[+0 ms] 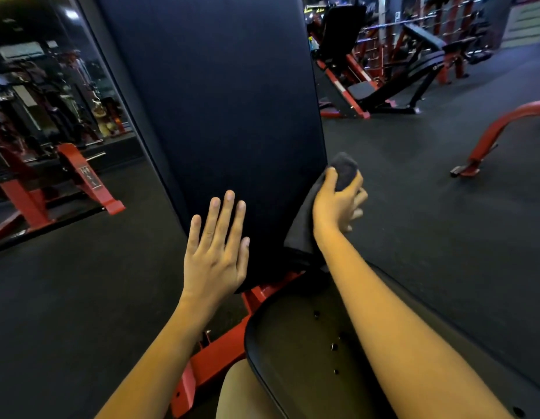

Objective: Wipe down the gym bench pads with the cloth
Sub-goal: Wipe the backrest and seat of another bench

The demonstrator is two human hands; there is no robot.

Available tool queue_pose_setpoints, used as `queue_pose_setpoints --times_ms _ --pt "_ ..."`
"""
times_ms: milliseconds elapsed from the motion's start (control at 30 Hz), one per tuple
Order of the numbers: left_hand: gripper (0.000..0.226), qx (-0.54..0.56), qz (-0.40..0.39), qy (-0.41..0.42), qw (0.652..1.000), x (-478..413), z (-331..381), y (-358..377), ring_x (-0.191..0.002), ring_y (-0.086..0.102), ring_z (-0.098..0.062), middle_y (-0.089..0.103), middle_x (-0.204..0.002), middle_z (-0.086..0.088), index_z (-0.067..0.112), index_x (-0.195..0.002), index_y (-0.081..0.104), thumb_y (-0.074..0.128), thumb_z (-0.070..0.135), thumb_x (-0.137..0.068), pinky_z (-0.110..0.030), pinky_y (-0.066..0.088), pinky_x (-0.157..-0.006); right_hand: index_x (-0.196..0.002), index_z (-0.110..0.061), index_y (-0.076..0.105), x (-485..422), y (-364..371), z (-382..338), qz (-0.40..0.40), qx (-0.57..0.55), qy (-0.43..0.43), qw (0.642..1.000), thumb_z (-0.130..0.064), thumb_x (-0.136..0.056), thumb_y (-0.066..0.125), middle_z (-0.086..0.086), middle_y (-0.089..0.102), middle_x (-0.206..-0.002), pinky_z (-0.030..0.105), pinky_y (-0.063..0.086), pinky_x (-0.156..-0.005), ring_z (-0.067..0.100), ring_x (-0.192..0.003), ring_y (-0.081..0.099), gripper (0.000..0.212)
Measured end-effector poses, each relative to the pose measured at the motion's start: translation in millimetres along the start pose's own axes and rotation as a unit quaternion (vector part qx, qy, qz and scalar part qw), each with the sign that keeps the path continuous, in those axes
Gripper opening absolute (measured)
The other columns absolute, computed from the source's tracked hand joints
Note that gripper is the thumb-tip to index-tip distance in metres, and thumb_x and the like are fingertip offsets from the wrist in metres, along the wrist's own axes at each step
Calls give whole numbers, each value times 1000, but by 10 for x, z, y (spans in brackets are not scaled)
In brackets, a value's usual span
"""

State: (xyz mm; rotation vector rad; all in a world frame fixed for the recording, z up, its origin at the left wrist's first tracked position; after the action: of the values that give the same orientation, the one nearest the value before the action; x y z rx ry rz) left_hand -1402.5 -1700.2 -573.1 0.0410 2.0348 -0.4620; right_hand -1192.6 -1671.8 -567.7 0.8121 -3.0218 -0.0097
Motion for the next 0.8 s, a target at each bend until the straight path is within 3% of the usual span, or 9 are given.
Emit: queue_pose_setpoints --times_ms 100,300,400,533,633,700,767,800 --pt "51 35 -20 5 999 137 -26 -4 -146 7 -20 4 -159 -3 8 -145 32 37 28 -98 -38 4 -119 -149 -30 24 51 -16 180 -7 -59 129 990 -50 -99 39 4 22 -152 55 29 -102 39 -133 27 56" --pt "49 142 -46 -61 987 454 -165 -135 -147 1 -19 -3 -160 3 12 -143 33 39 26 -96 -35 4 -119 -151 -29 15 477 22 283 7 -84 157 984 -49 -99 39 8 15 -153 51 28 -104 45 -133 26 61" --pt "50 226 -58 -117 965 559 -218 -198 -146 6 -23 6 -159 -5 12 -144 29 41 21 -96 -36 7 -120 -151 -28 12 701 68 268 4 -89 150 985 -48 -98 41 9 12 -152 51 30 -103 46 -131 27 63" --pt "51 387 -44 -198 899 565 -243 -358 -145 16 -14 16 -155 -5 3 -145 27 40 14 -97 -28 20 -117 -151 -28 9 1165 185 308 -10 -60 88 994 -49 -98 41 6 7 -153 55 32 -104 43 -132 25 66" --pt "53 522 -17 -302 797 528 -263 -452 -142 27 -15 26 -154 0 15 -146 25 41 24 -96 -31 27 -114 -152 -28 7 1534 263 333 -37 -21 33 999 -51 -97 41 4 4 -154 58 32 -102 37 -135 20 69" --pt "51 574 2 -357 737 494 -263 -462 -138 35 -13 34 -148 2 23 -142 26 41 30 -94 -30 32 -112 -152 -28 8 1826 287 361 -62 35 -89 993 -57 -95 37 6 6 -156 57 32 -102 36 -136 20 70" --pt "48 575 12 -375 727 470 -290 -452 -134 39 -11 39 -144 5 22 -139 32 40 33 -93 -34 34 -111 -149 -31 10 2059 293 371 -91 96 -243 961 -61 -91 29 11 14 -155 57 32 -99 39 -134 25 67" --pt "47 575 11 -377 726 465 -306 -453 -133 41 -11 41 -141 8 23 -138 35 40 35 -93 -37 35 -111 -146 -32 12 2059 291 350 -101 114 -278 948 -61 -91 28 13 17 -154 58 32 -98 40 -132 27 65"
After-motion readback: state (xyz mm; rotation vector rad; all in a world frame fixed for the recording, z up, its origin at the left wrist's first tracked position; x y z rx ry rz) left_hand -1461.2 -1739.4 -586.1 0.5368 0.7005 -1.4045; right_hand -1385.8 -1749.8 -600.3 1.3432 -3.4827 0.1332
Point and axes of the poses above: each hand's wrist, its own x-axis away from the middle knuckle, its own y-axis out of the palm, z = x × y, the point moved 3 cm from there along -x, towards the middle knuckle
